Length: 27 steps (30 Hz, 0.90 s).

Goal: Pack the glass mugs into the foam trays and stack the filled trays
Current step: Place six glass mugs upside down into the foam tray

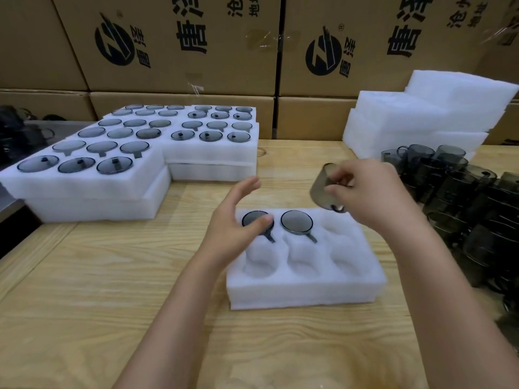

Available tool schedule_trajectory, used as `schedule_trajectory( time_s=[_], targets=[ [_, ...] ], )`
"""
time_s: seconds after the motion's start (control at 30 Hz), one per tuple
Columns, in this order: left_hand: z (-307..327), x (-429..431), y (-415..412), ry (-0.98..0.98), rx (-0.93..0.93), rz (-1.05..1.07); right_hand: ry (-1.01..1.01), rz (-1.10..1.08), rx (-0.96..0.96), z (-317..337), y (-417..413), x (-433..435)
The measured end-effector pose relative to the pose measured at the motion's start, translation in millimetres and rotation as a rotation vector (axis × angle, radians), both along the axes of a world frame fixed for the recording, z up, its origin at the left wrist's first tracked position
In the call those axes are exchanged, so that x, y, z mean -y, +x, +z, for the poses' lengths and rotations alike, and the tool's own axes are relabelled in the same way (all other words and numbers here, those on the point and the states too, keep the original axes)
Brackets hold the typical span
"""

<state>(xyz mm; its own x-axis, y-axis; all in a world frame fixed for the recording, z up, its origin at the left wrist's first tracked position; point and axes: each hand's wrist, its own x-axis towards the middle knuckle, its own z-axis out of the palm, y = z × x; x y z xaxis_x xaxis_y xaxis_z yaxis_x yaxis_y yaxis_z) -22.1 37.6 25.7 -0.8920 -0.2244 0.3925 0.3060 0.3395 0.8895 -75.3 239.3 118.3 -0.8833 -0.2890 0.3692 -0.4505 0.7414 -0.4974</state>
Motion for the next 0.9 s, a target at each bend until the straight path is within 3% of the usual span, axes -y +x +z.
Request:
schedule_trajectory(
  time_s=[0.07,0.17,0.3,0.37,0.53,0.7,0.9],
  targets=[
    [15,-15,-4,-0.102,0.034,-0.099,-0.014,0.144,0.066,4,6,10],
    [28,-32,-18,-0.096,0.053,-0.109,-0.001,0.269,0.143,3,5,19],
    [29,-49,-35,-0.045,0.054,-0.008,0.02,0.207,0.099,0,-11,7],
    [26,-61,-44,-0.016,0.063,0.004,0.038,0.203,0.173,-2,-20,-3],
    [13,-82,-56,-0.021,0.145,-0.111,0.064,0.167,0.267,-13,-38,-19],
    [3,-81,-57,-0.127,0.16,-0.162,0.104,0.148,0.4,-24,-50,-32],
    [-1,-80,-58,-0.287,0.157,-0.145,0.182,0.119,0.39,-30,-57,-35]
  ],
)
